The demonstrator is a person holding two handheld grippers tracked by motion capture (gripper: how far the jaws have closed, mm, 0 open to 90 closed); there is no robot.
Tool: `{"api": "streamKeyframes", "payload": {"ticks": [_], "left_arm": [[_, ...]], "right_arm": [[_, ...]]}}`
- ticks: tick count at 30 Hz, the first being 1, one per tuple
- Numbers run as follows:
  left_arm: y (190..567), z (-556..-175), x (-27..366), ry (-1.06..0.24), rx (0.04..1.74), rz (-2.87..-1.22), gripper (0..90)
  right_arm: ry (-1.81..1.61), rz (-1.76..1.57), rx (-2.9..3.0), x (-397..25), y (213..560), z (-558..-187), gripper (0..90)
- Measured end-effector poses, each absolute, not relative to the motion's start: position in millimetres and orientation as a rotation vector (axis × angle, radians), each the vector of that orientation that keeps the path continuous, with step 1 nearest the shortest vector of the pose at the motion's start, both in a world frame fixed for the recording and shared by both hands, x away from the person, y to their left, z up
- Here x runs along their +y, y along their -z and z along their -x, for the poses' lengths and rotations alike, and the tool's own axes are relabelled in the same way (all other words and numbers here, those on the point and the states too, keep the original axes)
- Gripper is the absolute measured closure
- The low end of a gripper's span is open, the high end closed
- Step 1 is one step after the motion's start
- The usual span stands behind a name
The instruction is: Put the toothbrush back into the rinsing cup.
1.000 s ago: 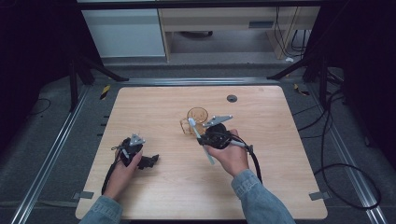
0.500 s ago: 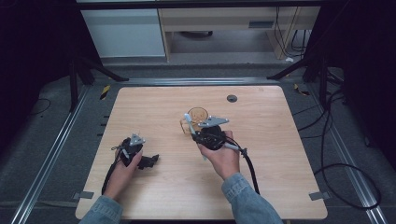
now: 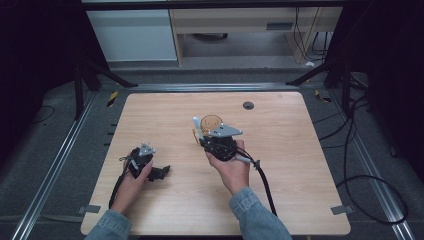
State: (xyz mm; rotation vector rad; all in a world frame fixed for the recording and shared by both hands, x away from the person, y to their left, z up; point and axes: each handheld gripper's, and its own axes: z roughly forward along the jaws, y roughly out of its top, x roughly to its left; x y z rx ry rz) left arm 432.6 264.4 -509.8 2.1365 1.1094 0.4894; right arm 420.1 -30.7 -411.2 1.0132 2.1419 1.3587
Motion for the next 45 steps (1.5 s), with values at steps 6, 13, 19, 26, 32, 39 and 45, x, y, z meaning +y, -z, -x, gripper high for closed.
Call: {"api": "streamKeyframes", "payload": {"ticks": [6, 13, 19, 26, 32, 39, 45], "left_arm": [[510, -433, 264, -0.489, 1.109, -2.137, 0.0], [510, -433, 264, -0.49, 1.11, -2.136, 0.0], [510, -433, 264, -0.489, 1.11, -2.136, 0.0], [510, -433, 264, -0.49, 1.11, -2.136, 0.0], [510, -433, 264, -0.489, 1.111, -2.134, 0.0], [510, -433, 264, -0.489, 1.112, -2.131, 0.0], [510, -433, 264, -0.49, 1.11, -2.136, 0.0]], "right_arm": [[-1.387, -1.005, 2.087, -31, 411, -420, 79.1], [-1.412, -1.002, 2.043, -29, 411, -419, 79.1], [-1.436, -1.005, 1.984, -26, 410, -419, 79.2], [-1.479, -0.993, 1.91, -20, 406, -418, 79.2], [-1.524, -0.998, 1.844, -17, 402, -421, 79.2], [-1.551, -0.991, 1.766, -13, 398, -428, 79.2], [-1.572, -0.98, 1.727, -13, 396, -434, 79.3]]}}
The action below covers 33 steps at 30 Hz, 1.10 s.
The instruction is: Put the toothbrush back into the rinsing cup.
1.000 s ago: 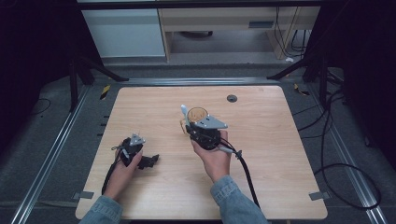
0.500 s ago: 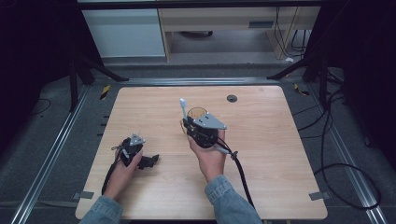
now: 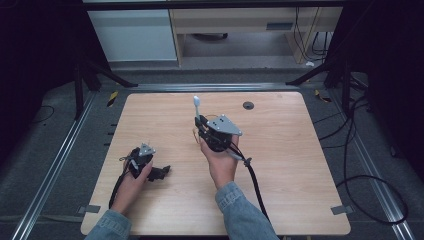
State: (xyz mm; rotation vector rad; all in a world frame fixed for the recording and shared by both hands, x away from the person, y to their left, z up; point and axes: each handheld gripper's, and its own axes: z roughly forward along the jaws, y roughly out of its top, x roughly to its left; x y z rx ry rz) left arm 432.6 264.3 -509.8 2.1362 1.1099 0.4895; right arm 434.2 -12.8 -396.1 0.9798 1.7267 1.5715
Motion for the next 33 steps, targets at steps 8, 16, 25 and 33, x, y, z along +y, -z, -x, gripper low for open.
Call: {"api": "streamKeyframes", "payload": {"ticks": [8, 16, 25, 33], "left_arm": [[510, -433, 264, -0.49, 1.109, -2.137, 0.0], [510, -433, 264, -0.489, 1.109, -2.137, 0.0], [510, -433, 264, -0.489, 1.109, -2.137, 0.0], [510, -433, 264, -0.489, 1.109, -2.137, 0.0]], "right_arm": [[-1.615, -0.965, 1.64, -9, 398, -443, 79.3], [-1.626, -0.965, 1.589, -2, 401, -455, 79.3], [-1.625, -0.963, 1.563, -1, 408, -462, 79.3], [-1.618, -0.958, 1.549, 1, 414, -469, 79.3]]}}
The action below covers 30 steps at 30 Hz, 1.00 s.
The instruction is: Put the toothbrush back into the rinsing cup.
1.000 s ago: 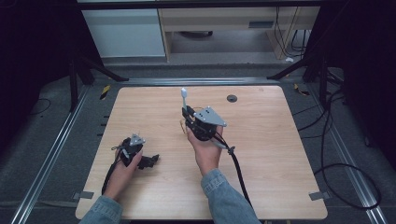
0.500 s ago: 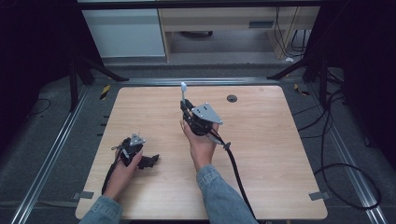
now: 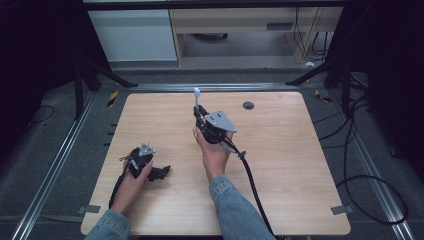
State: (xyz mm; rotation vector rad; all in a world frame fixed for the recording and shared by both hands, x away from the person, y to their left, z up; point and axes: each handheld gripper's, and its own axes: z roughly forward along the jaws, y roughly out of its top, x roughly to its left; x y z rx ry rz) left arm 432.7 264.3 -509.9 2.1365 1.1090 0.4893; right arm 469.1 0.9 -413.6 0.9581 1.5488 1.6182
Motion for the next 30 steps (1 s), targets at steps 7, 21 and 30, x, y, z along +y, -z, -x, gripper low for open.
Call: {"api": "streamKeyframes", "payload": {"ticks": [7, 21, 30], "left_arm": [[510, -433, 264, -0.489, 1.108, -2.136, 0.0], [510, -433, 264, -0.489, 1.108, -2.136, 0.0], [510, -433, 264, -0.489, 1.107, -2.137, 0.0]], "right_arm": [[-1.612, -0.961, 1.544, 4, 419, -472, 79.3], [-1.599, -0.964, 1.555, 6, 424, -475, 79.3], [-1.576, -0.966, 1.562, 6, 432, -477, 79.2]]}}
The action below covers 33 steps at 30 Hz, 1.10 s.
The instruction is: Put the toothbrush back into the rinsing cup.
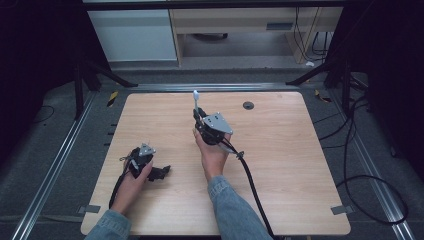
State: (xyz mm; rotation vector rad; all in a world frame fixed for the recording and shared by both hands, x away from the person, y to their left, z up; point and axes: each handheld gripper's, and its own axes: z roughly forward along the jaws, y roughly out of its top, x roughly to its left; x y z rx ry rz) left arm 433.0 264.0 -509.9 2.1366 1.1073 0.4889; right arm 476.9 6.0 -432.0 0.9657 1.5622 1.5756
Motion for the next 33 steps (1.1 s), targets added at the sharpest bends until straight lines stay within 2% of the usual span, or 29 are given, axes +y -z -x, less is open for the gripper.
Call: {"api": "streamKeyframes", "payload": {"ticks": [16, 33], "left_arm": [[510, -433, 264, -0.489, 1.108, -2.136, 0.0], [510, -433, 264, -0.489, 1.105, -2.136, 0.0]], "right_arm": [[-1.553, -0.946, 1.585, 8, 441, -477, 79.2], [-1.527, -0.958, 1.632, 9, 465, -477, 79.2]]}}
